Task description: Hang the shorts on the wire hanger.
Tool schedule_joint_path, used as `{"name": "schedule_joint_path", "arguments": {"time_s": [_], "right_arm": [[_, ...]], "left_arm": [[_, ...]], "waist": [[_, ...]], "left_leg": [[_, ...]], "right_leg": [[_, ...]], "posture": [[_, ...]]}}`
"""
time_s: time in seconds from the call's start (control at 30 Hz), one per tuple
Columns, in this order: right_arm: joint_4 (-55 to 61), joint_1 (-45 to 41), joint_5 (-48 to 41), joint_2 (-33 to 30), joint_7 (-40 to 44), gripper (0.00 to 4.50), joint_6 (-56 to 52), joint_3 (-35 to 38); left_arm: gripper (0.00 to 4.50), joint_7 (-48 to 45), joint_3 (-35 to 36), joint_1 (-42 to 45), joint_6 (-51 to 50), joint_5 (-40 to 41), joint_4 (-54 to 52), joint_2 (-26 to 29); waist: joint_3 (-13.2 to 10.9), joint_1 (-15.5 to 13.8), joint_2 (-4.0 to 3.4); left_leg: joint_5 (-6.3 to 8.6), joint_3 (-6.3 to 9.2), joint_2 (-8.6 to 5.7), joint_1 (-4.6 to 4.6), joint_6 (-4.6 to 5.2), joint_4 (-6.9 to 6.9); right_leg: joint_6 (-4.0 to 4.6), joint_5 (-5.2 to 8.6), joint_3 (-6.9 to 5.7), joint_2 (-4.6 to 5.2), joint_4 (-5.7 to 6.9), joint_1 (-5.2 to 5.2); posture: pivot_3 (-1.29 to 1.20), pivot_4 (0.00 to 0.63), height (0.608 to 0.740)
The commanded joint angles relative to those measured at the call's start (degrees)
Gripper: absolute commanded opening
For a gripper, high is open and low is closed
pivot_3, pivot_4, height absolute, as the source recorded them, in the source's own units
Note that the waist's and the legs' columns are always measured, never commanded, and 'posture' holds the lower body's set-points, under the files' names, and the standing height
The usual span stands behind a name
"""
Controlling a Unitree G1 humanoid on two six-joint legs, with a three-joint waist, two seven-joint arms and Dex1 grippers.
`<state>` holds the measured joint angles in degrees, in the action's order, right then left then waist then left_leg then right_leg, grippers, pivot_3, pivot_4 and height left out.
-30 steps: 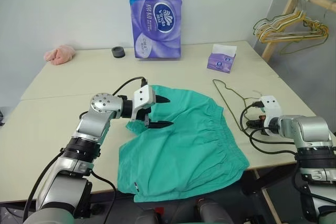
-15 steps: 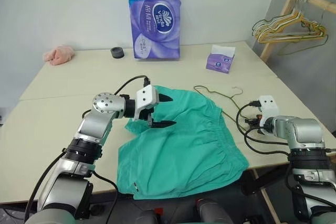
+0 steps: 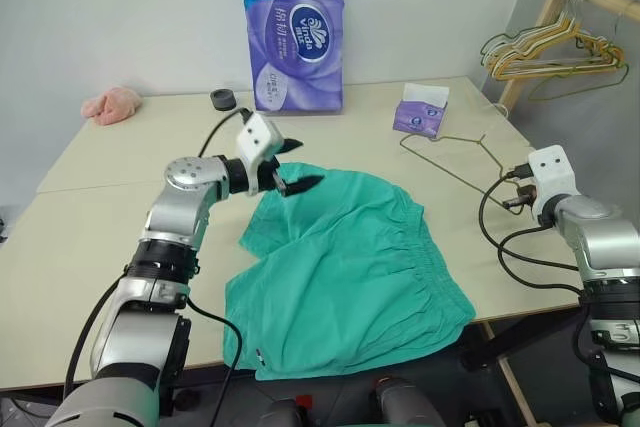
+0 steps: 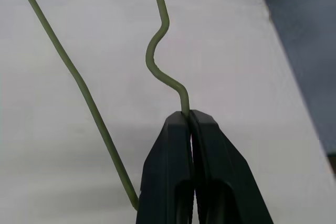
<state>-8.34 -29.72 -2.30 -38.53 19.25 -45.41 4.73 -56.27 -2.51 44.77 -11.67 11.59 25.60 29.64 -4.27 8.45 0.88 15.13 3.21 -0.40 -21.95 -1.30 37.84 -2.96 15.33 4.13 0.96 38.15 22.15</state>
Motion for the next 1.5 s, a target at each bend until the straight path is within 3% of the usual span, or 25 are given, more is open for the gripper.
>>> {"name": "schedule_joint_path", "arguments": {"time_s": [0.03, 0.33, 0.5, 0.67, 0.83, 1.3, 1.4, 1.5], "right_arm": [[7.19, 0.45, 2.84, -2.86, 1.06, 0.00, 5.32, -1.60], [20.59, 4.33, 12.03, -8.52, 4.45, 0.00, 22.34, -9.08], [23.33, 4.18, 14.15, -7.49, 5.97, 0.00, 28.44, -11.21], [24.84, 3.72, 16.33, -6.74, 7.18, 0.00, 35.71, -12.76], [26.44, 3.66, 17.24, -4.76, 8.53, 0.00, 38.55, -13.50], [26.58, 1.77, 17.98, -0.91, 10.63, 0.00, 40.20, -12.84], [26.62, 1.76, 18.17, -0.81, 10.92, 0.00, 40.63, -12.81], [26.76, 1.80, 18.16, -0.57, 10.93, 0.00, 40.81, -12.72]], "left_arm": [[4.49, -1.36, 4.61, 4.33, -3.96, 3.91, 3.52, 1.52], [4.49, -12.43, 2.59, 11.01, -1.44, 0.81, 18.17, 7.57], [4.49, -19.00, -1.20, 10.36, 1.03, -2.34, 20.18, 7.84], [4.49, -17.48, -2.27, 11.23, 4.67, -4.96, 23.29, 6.28], [4.49, -17.44, -3.05, 10.29, 6.86, -6.65, 24.10, 4.84], [4.49, -24.36, -4.87, 4.27, 0.67, -5.32, 16.11, 3.58], [3.93, -24.44, -4.28, 4.36, -1.02, -4.80, 15.61, 3.38], [3.02, -25.07, -4.06, 4.39, -2.63, -4.27, 14.97, 3.40]], "waist": [[-0.01, 0.04, -0.02], [-0.03, 0.60, -0.02], [-0.05, 0.59, 0.00], [-0.05, 0.69, 0.01], [-0.06, 0.79, 0.02], [-0.06, 1.01, 0.02], [-0.06, 1.01, 0.02], [-0.06, 1.04, 0.02]], "left_leg": [[0.00, 0.00, 0.00, -0.02, 0.00, -0.01], [0.00, 0.02, -0.04, -0.05, 0.00, -0.01], [0.00, 0.04, -0.04, -0.07, 0.00, 0.01], [0.00, 0.03, -0.03, -0.07, 0.00, 0.01], [0.00, 0.05, -0.03, -0.08, 0.00, 0.01], [0.00, 0.37, -0.03, -0.08, 0.00, 0.01], [0.00, 0.43, -0.03, -0.07, 0.00, 0.02], [0.00, 0.44, -0.03, -0.07, 0.00, 0.02]], "right_leg": [[0.00, 0.00, 0.00, 0.00, 0.00, 0.02], [-0.18, 0.11, -0.03, 0.01, -0.01, 0.05], [-0.19, 0.11, -0.05, 0.01, -0.03, 0.04], [-0.16, 0.10, -0.04, 0.01, -0.02, 0.06], [-0.13, 0.08, -0.05, 0.01, -0.02, 0.06], [-0.01, 0.01, -0.07, 0.01, 0.02, 0.05], [-0.01, 0.01, -0.07, 0.01, 0.02, 0.04], [-0.01, 0.01, -0.08, 0.01, 0.02, 0.04]], "posture": [[-0.16, 0.049, 0.740], [-0.17, 0.052, 0.740], [-0.17, 0.055, 0.740], [-0.18, 0.056, 0.740], [-0.18, 0.055, 0.740], [-0.18, 0.059, 0.740], [-0.18, 0.059, 0.740], [-0.18, 0.060, 0.740]]}}
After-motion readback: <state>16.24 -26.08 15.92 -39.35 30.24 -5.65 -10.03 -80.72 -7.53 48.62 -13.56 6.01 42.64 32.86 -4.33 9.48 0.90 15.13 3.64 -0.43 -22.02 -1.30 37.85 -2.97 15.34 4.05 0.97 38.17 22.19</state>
